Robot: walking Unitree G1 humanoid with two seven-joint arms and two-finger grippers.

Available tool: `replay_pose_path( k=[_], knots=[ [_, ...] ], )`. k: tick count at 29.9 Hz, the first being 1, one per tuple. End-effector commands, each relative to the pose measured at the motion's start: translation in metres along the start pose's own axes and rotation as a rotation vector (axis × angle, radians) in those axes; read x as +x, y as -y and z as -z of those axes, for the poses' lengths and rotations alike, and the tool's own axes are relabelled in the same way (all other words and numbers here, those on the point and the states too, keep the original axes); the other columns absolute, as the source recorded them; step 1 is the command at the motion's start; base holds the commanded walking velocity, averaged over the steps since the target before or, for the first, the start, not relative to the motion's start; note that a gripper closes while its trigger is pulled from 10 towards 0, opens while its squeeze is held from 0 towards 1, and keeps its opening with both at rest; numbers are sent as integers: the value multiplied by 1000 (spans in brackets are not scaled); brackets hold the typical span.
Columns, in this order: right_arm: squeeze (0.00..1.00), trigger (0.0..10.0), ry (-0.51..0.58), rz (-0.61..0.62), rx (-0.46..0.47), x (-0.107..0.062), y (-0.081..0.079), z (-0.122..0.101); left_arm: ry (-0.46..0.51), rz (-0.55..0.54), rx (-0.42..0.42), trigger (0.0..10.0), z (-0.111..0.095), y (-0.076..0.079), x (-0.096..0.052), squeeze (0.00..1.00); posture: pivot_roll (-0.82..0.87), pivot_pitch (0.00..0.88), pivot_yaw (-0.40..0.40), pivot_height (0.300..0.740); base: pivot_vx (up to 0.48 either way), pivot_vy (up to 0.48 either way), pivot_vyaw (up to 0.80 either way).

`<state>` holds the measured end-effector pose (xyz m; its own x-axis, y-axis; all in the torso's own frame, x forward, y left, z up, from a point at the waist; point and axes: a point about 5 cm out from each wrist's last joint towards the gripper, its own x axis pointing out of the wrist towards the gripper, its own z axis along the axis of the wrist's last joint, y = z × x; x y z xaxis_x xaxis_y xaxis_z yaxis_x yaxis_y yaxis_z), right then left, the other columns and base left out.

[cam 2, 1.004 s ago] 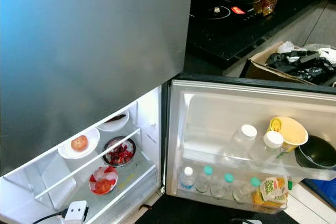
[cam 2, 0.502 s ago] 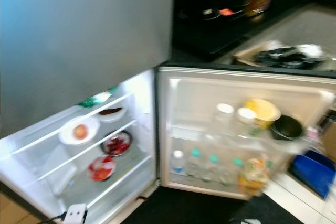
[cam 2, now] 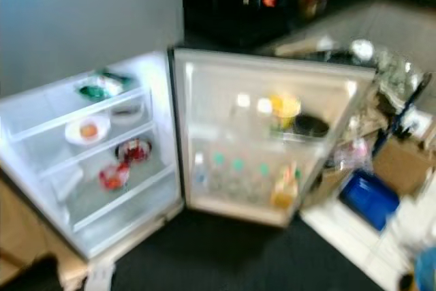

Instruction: Restocking fridge

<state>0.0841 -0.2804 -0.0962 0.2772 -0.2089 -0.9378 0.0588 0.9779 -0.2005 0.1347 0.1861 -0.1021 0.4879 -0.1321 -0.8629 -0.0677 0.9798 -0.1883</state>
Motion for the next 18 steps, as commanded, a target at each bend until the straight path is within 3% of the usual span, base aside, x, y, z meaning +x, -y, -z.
replay_pose_path(
  k=[1,5,18],
  knots=[
    [0,10000,23,-2,4,0,-1,-7,1,-2,2,10000,1,-2,-1,0,-41,0,11,740,0,0,0],
    [0,10000,23,-3,2,0,-1,-7,-8,6,16,10000,1,-2,-1,0,-41,0,11,740,0,-64,0],
    [0,10000,24,-9,-9,1,-3,-7,-21,7,31,10000,3,-3,-2,0,-47,0,13,740,0,-441,0]
  ],
)
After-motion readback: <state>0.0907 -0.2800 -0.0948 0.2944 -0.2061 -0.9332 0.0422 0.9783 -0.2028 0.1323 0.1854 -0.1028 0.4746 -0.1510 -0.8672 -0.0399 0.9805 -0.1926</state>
